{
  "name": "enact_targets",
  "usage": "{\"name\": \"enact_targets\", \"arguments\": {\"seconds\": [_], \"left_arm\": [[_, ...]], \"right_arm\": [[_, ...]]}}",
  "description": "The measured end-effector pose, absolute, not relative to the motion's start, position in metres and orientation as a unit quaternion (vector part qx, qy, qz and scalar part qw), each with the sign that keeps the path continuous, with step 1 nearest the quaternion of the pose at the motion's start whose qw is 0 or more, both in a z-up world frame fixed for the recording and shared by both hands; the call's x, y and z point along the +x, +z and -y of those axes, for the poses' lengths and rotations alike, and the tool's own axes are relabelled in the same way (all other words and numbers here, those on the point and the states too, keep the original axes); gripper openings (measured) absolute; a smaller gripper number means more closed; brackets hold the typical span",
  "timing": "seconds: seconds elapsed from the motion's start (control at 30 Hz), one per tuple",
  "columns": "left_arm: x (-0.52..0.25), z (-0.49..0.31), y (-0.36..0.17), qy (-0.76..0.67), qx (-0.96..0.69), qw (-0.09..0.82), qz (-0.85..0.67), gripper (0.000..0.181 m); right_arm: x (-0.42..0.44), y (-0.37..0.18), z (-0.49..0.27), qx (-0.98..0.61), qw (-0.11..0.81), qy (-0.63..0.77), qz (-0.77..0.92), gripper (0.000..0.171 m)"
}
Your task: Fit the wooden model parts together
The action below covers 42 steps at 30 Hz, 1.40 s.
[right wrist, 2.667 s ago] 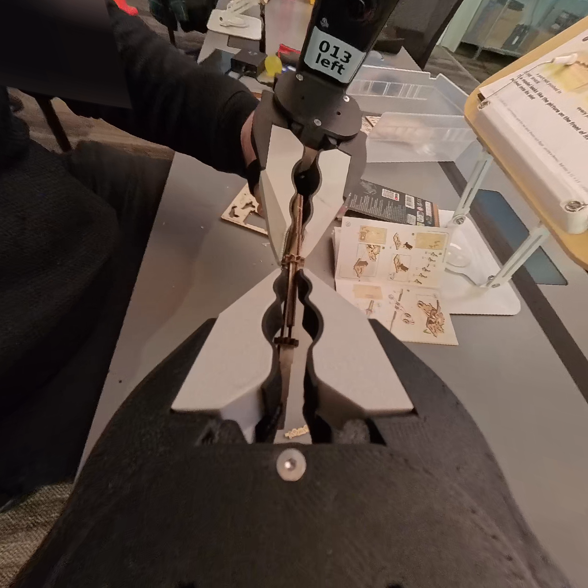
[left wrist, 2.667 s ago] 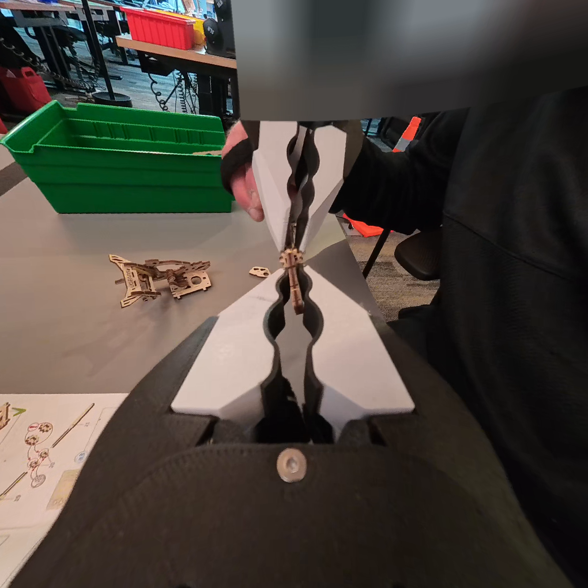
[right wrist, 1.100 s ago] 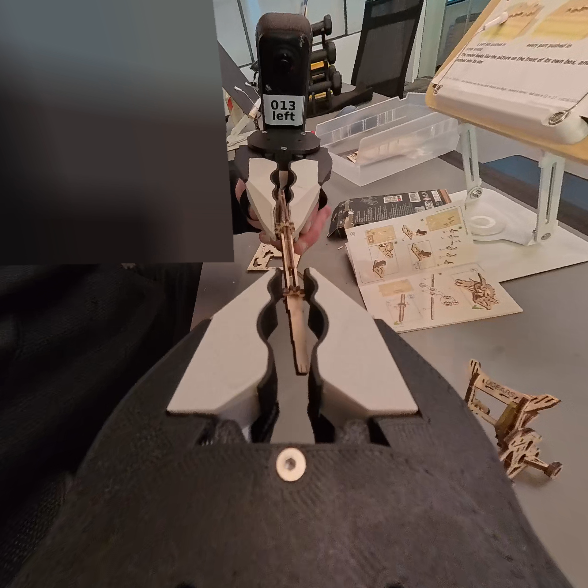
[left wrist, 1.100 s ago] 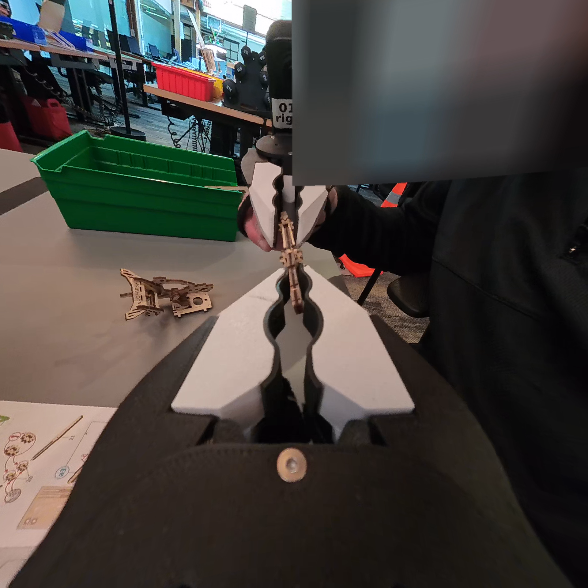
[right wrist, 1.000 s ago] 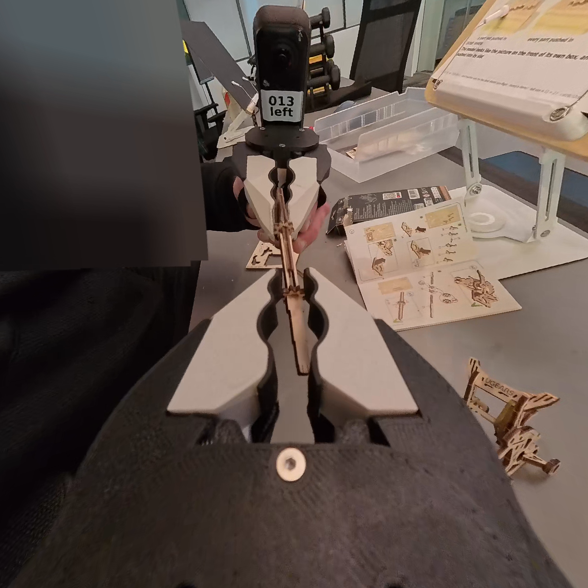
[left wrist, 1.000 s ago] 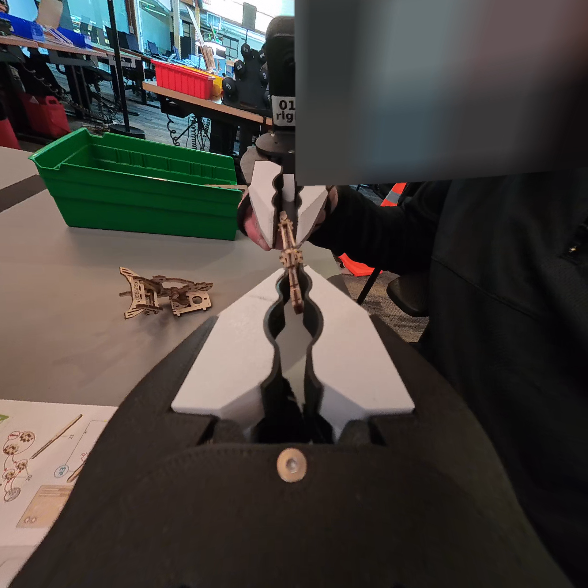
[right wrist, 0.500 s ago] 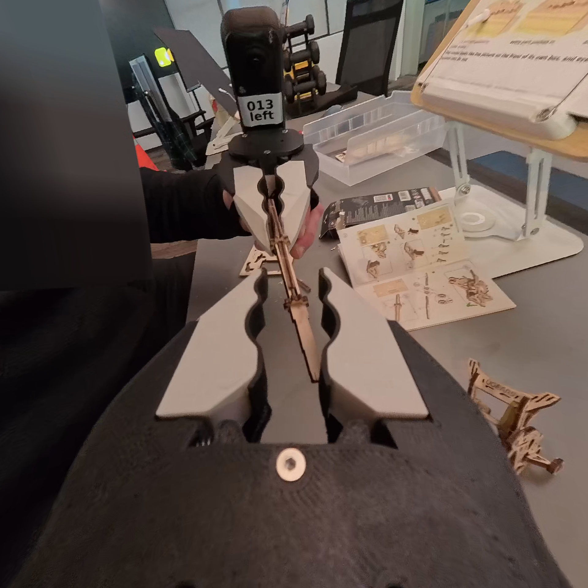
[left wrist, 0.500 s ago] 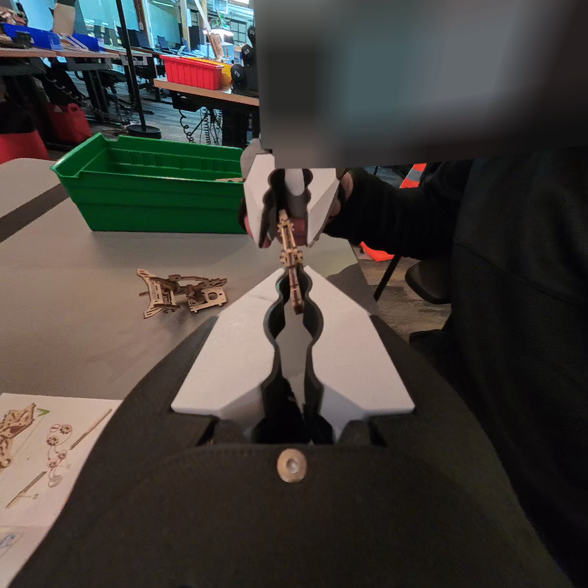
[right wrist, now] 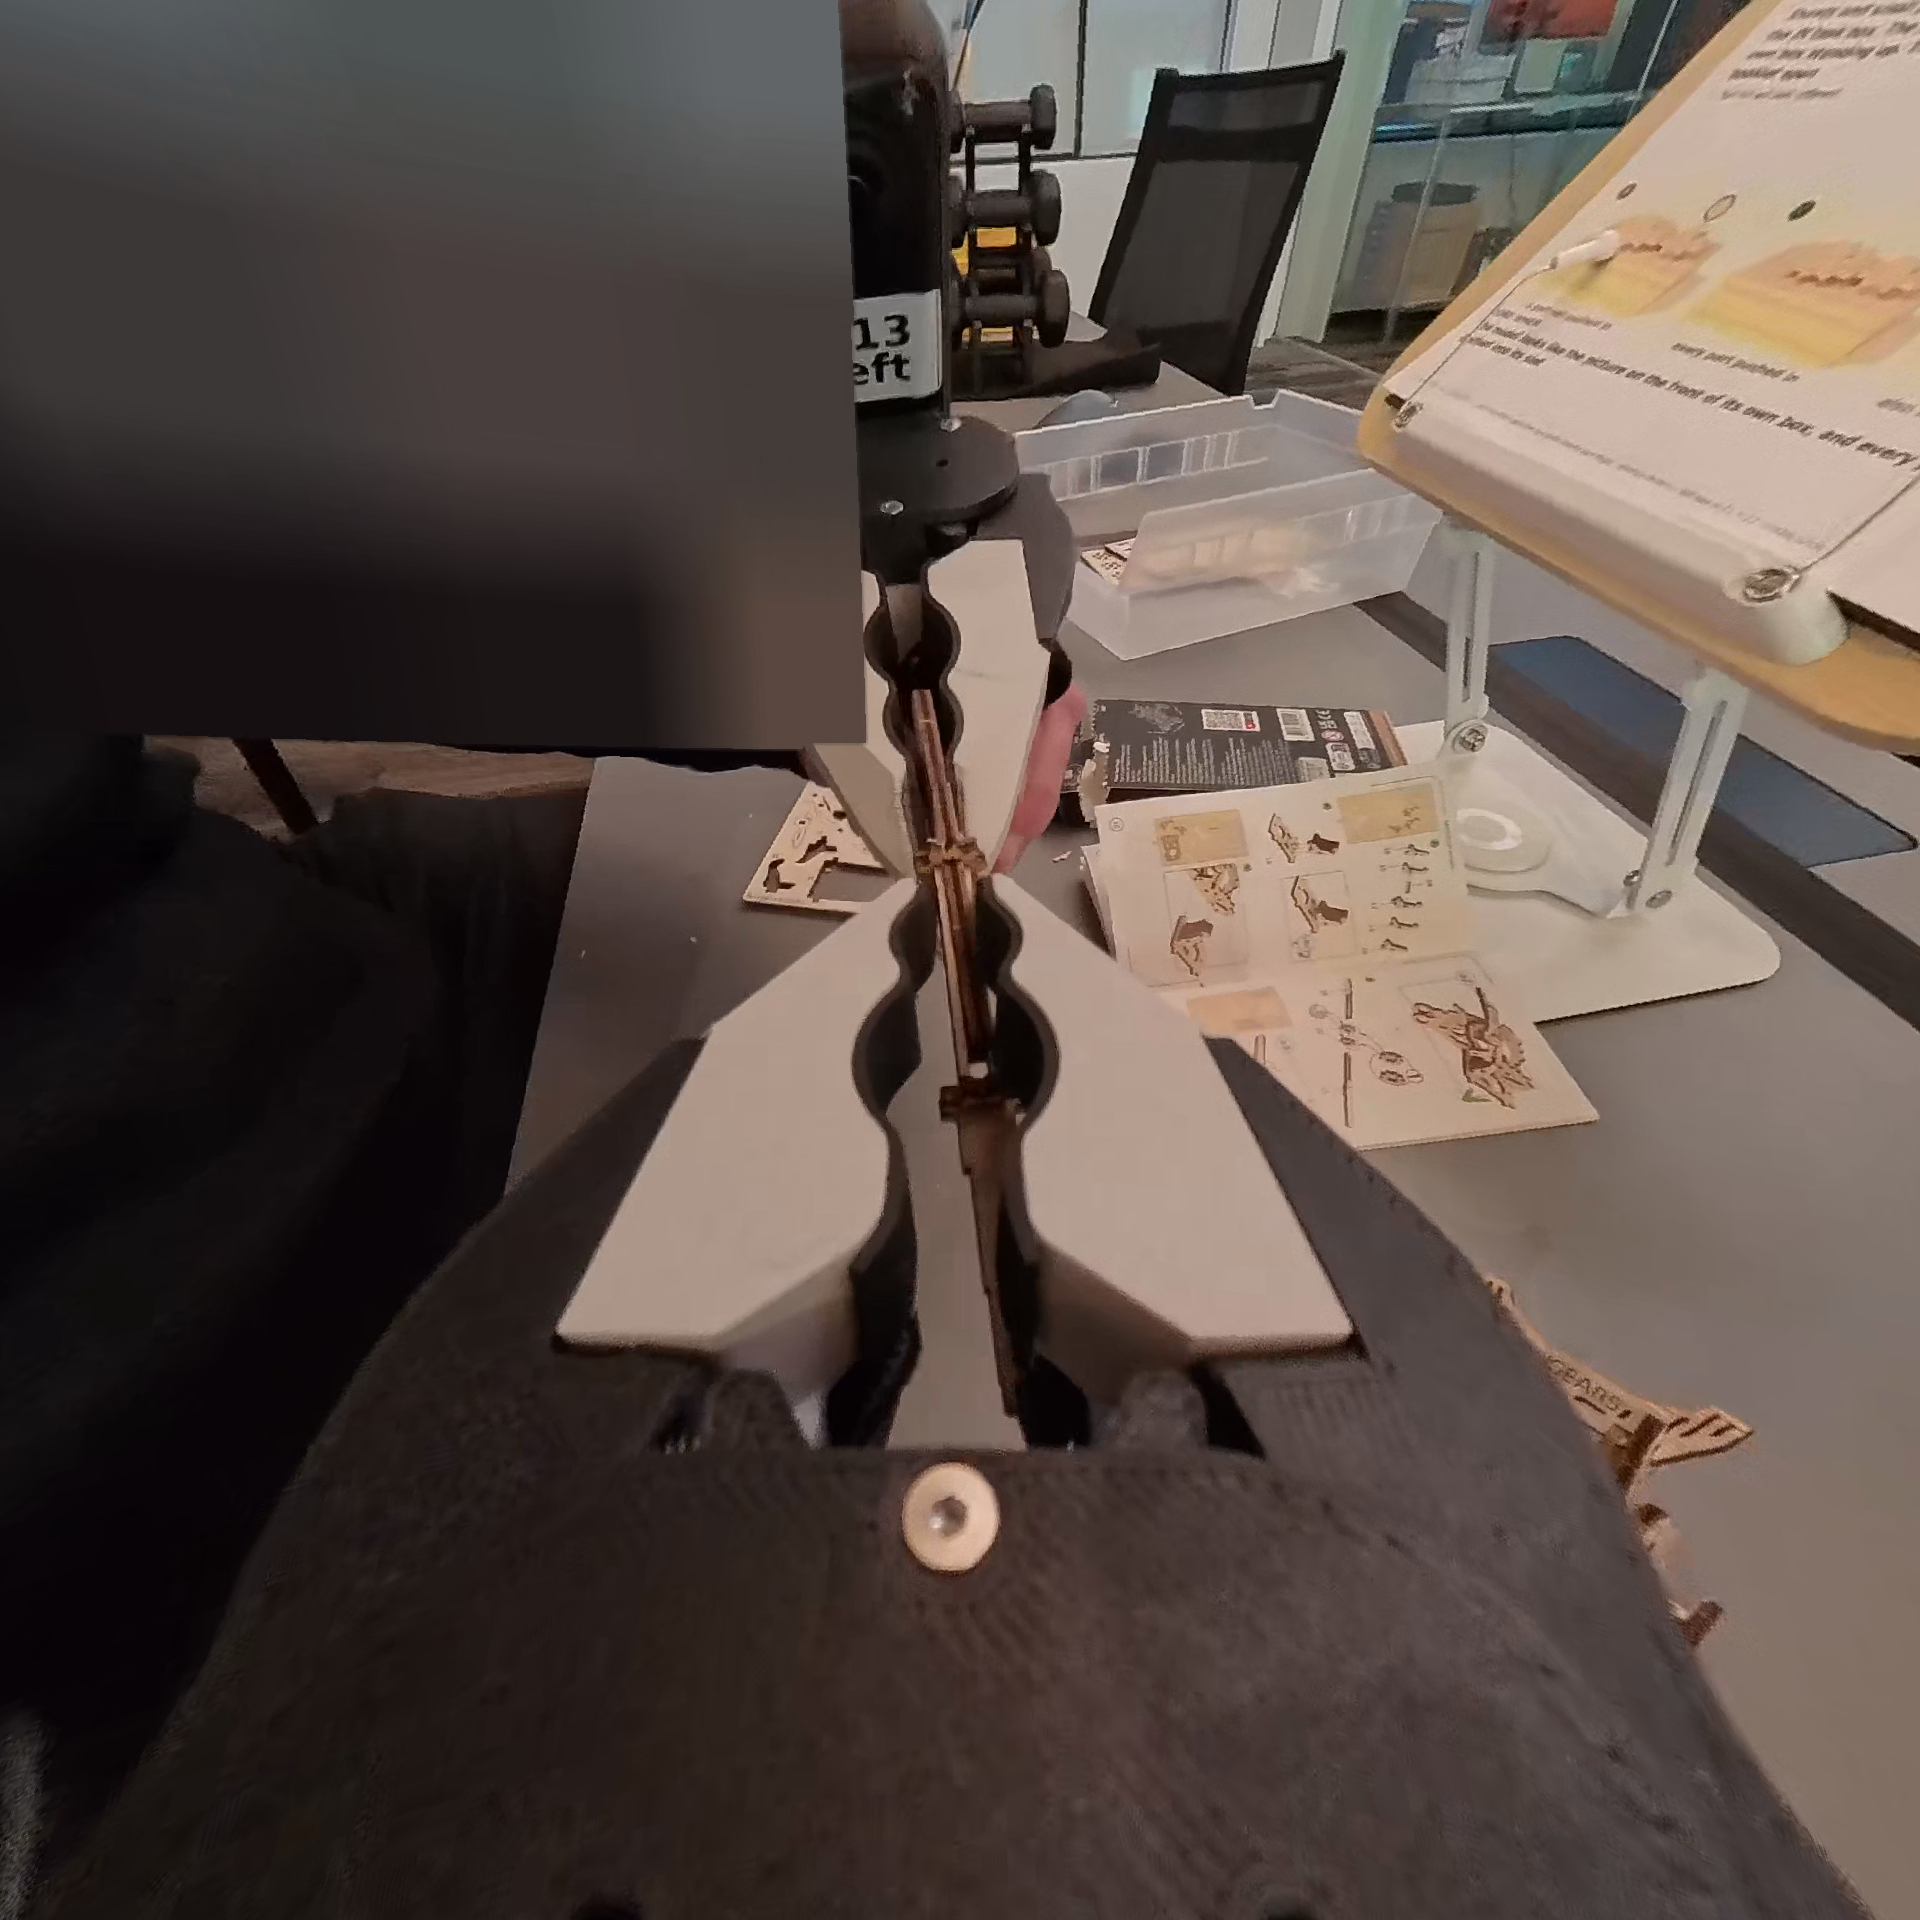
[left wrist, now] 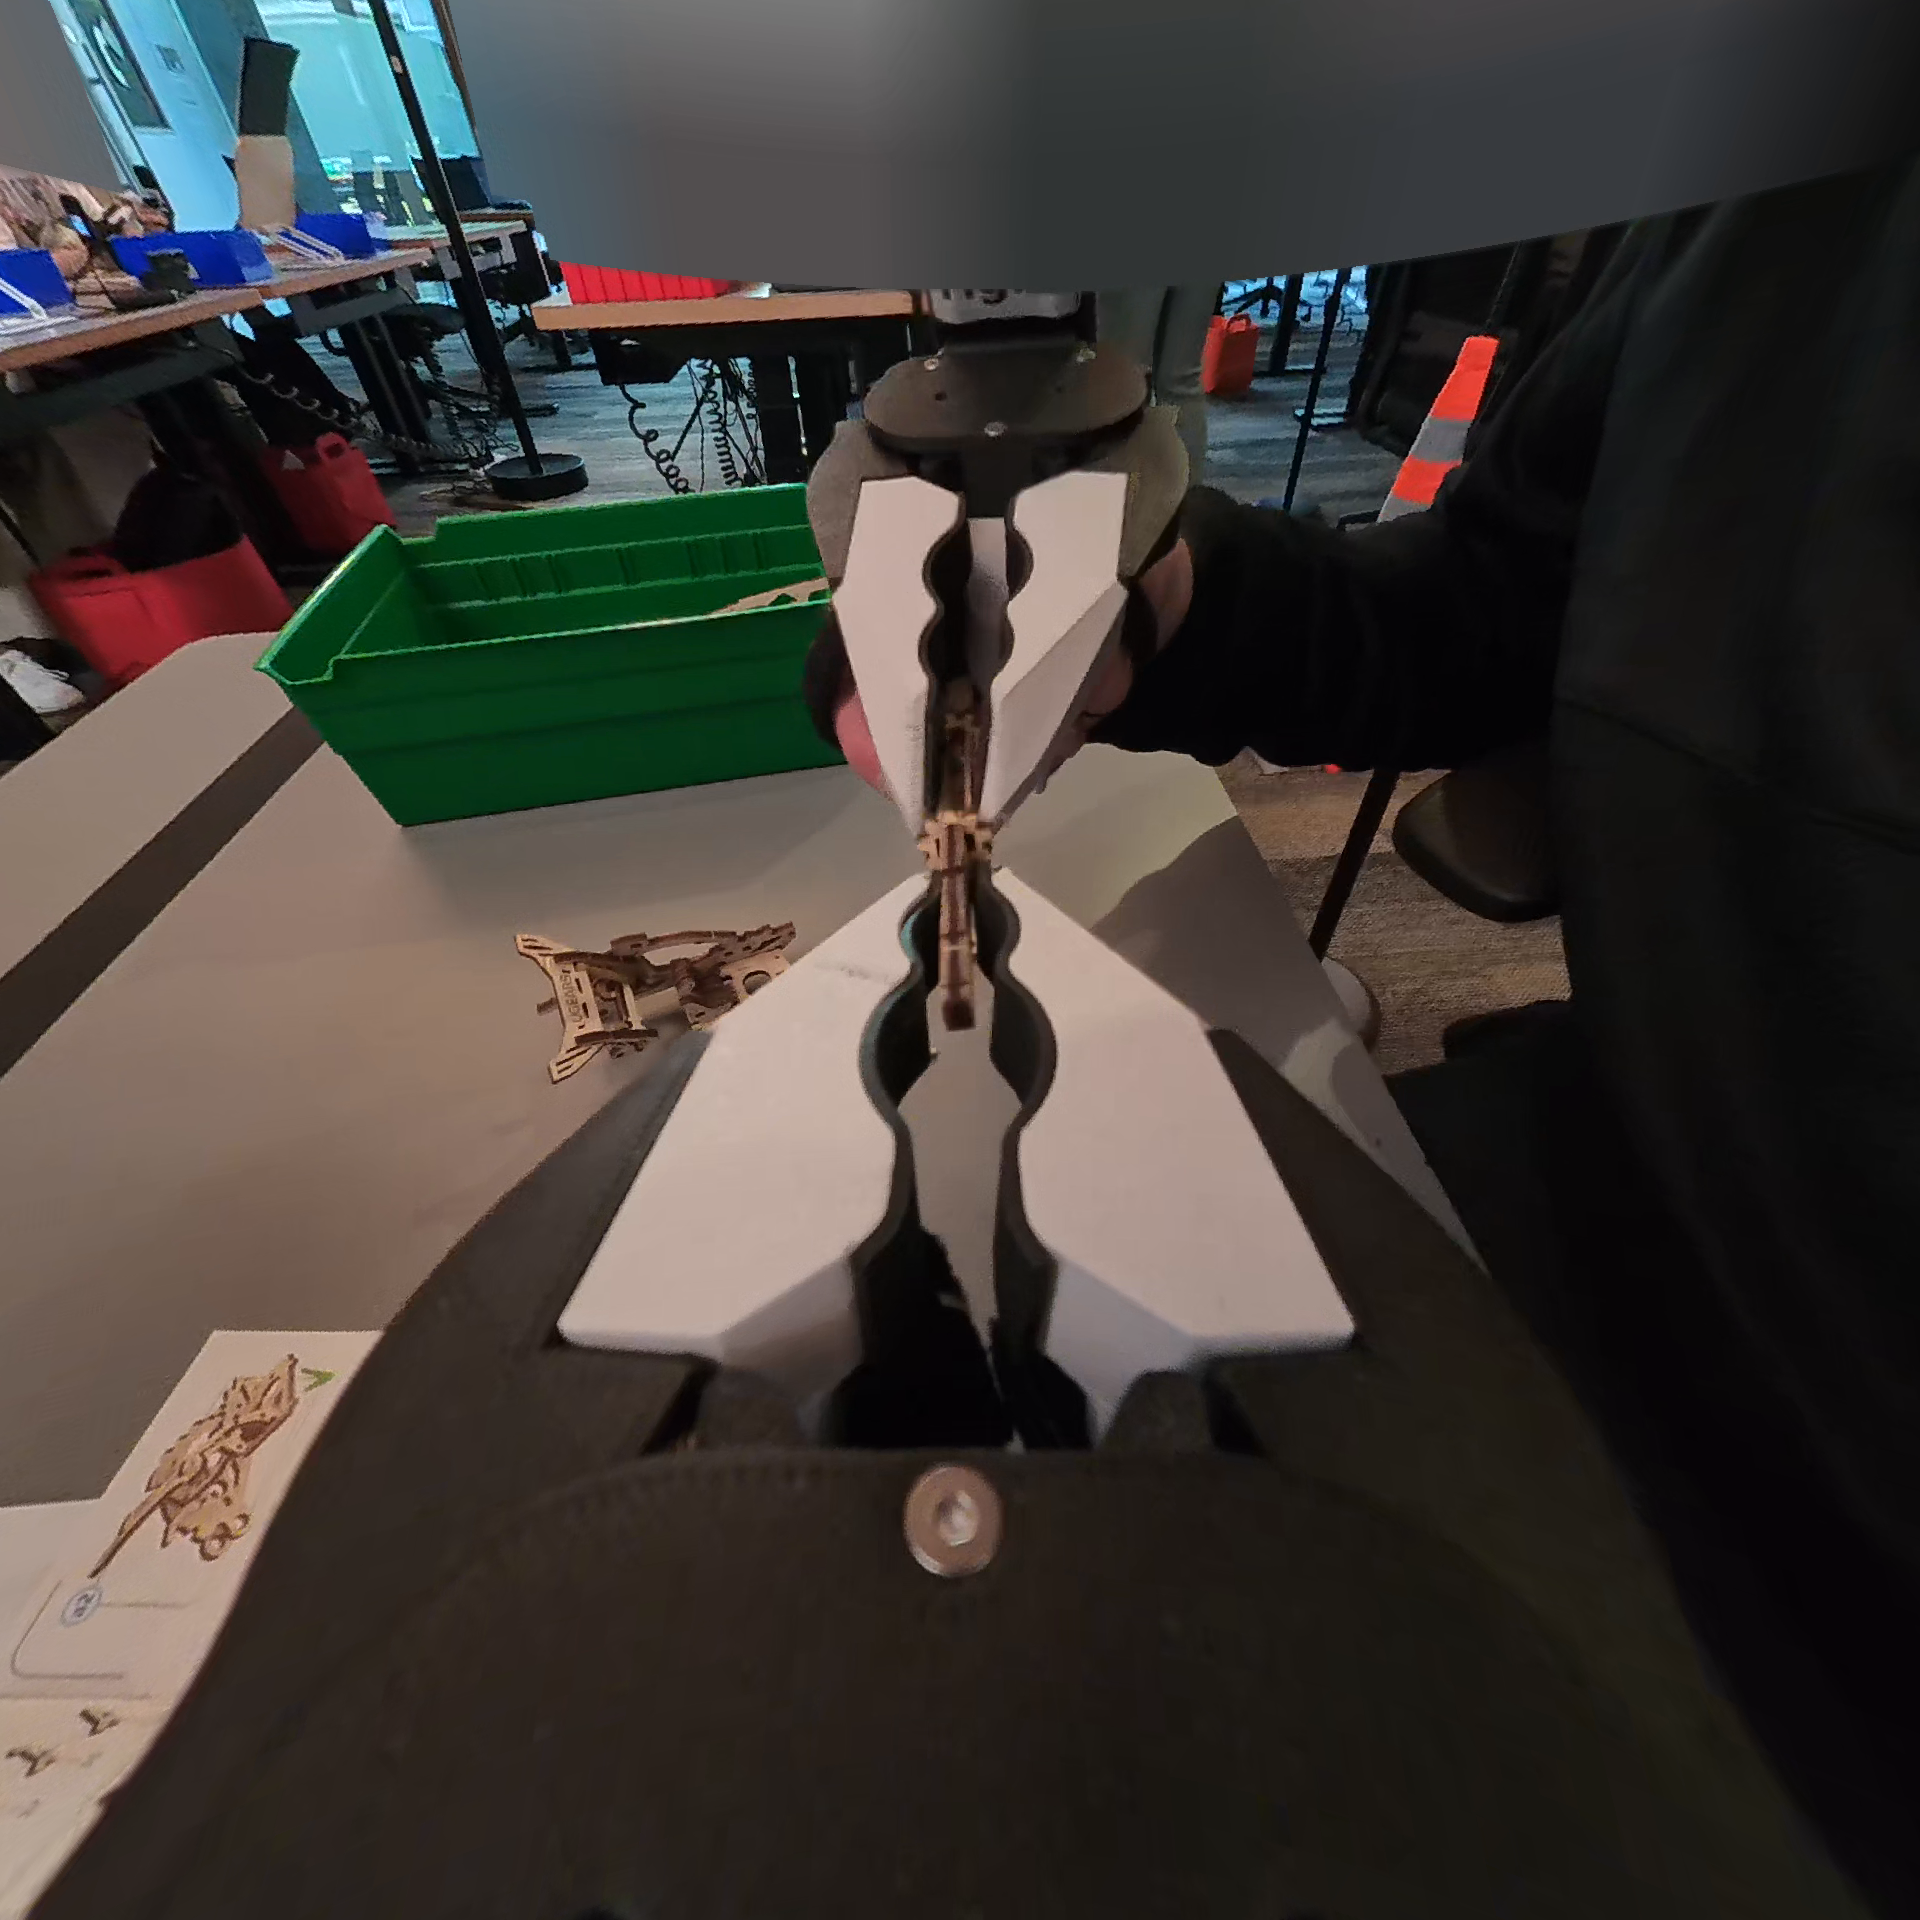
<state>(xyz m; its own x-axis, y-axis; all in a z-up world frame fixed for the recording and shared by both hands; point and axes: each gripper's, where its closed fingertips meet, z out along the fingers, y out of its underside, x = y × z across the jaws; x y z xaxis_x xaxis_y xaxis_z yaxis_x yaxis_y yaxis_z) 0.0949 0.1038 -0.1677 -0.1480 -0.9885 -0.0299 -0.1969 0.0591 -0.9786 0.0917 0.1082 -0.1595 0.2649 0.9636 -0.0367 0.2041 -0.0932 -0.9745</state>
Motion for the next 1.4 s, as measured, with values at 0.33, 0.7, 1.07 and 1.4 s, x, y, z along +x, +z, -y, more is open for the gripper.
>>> {"name": "enact_targets", "arguments": {"seconds": [0.33, 0.7, 1.07, 1.4], "left_arm": [[0.094, -0.110, -0.161, -0.435, -0.497, 0.452, -0.600, 0.017], [0.088, -0.098, -0.150, -0.472, -0.464, 0.438, -0.608, 0.012], [0.086, -0.091, -0.151, -0.476, -0.445, 0.441, -0.617, 0.010], [0.088, -0.086, -0.145, -0.501, -0.438, 0.444, -0.601, 0.009]], "right_arm": [[0.090, -0.154, -0.107, -0.618, 0.506, 0.371, 0.475, 0.003], [0.086, -0.152, -0.101, -0.597, 0.537, 0.304, 0.513, 0.002], [0.083, -0.152, -0.094, -0.561, 0.578, 0.200, 0.558, 0.002], [0.081, -0.148, -0.090, -0.547, 0.584, 0.202, 0.564, 0.002]]}}
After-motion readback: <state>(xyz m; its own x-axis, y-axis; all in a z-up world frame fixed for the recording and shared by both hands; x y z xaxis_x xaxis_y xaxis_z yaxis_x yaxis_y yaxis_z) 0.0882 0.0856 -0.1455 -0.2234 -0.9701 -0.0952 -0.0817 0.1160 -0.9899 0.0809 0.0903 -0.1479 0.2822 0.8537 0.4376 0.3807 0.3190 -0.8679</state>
